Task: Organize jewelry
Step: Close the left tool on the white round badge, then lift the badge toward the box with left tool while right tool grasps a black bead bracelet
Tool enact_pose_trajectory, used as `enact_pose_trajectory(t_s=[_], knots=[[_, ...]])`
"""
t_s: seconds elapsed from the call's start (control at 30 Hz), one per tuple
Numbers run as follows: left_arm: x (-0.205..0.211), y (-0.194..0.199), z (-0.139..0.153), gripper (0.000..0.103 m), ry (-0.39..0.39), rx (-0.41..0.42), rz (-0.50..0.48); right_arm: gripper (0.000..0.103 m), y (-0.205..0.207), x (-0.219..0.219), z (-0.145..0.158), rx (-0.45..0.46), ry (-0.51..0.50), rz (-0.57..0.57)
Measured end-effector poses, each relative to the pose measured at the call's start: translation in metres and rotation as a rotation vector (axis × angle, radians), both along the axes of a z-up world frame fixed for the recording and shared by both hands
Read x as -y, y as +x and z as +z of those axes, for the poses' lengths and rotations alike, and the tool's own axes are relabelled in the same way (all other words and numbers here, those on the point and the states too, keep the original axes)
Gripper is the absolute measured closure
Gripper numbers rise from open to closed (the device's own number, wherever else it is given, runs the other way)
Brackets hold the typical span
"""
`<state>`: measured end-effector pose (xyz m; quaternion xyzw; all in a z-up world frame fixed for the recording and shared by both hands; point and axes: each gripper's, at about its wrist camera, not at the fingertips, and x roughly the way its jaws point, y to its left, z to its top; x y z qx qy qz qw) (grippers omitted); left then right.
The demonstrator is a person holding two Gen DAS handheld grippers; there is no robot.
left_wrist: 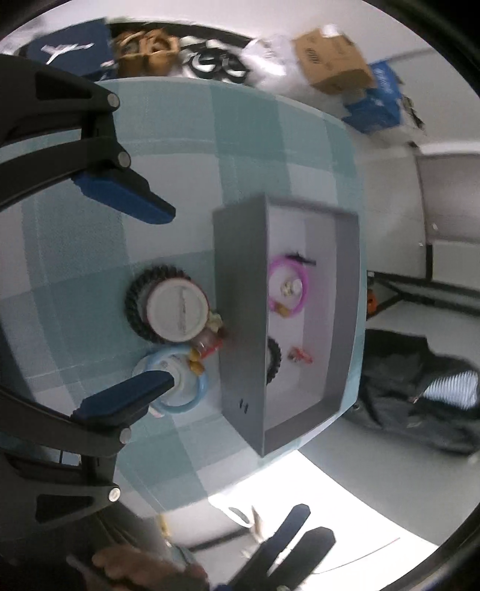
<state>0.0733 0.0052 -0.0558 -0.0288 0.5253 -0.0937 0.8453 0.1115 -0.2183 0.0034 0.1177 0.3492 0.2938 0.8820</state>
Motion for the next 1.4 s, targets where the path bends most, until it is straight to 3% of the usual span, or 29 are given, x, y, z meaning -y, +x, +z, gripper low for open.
enact_pose_trajectory(t_s=[0.27, 0.4, 0.63, 0.8, 1.0, 1.17, 1.4], knots=[[0.004, 0.011, -0.008, 0.027, 0.008, 0.014, 0.010, 0.012, -0.001, -0.002, -0.004, -0.007, -0.006, 0.013], [0.005, 0.014, -0.013, 0.055, 0.005, -0.020, 0.016, 0.012, -0.001, -0.005, -0.004, 0.001, -0.014, 0.024], [0.019, 0.001, -0.013, 0.064, 0.120, 0.015, -0.040, 0.012, -0.002, -0.009, -0.008, -0.007, -0.060, 0.016], [0.013, -0.004, -0.009, 0.065, 0.110, 0.027, -0.031, 0.012, -0.004, -0.009, -0.012, -0.019, -0.084, 0.005], [-0.002, -0.007, 0.001, 0.065, 0.034, 0.049, 0.007, 0.012, -0.006, -0.007, -0.014, -0.026, -0.091, -0.003], [-0.025, -0.009, 0.018, 0.065, -0.118, 0.081, 0.065, 0.012, -0.010, -0.013, -0.021, -0.058, -0.094, 0.013], [-0.071, -0.019, 0.033, 0.065, -0.291, 0.116, 0.183, 0.012, -0.025, -0.053, -0.034, -0.075, -0.114, 0.176]])
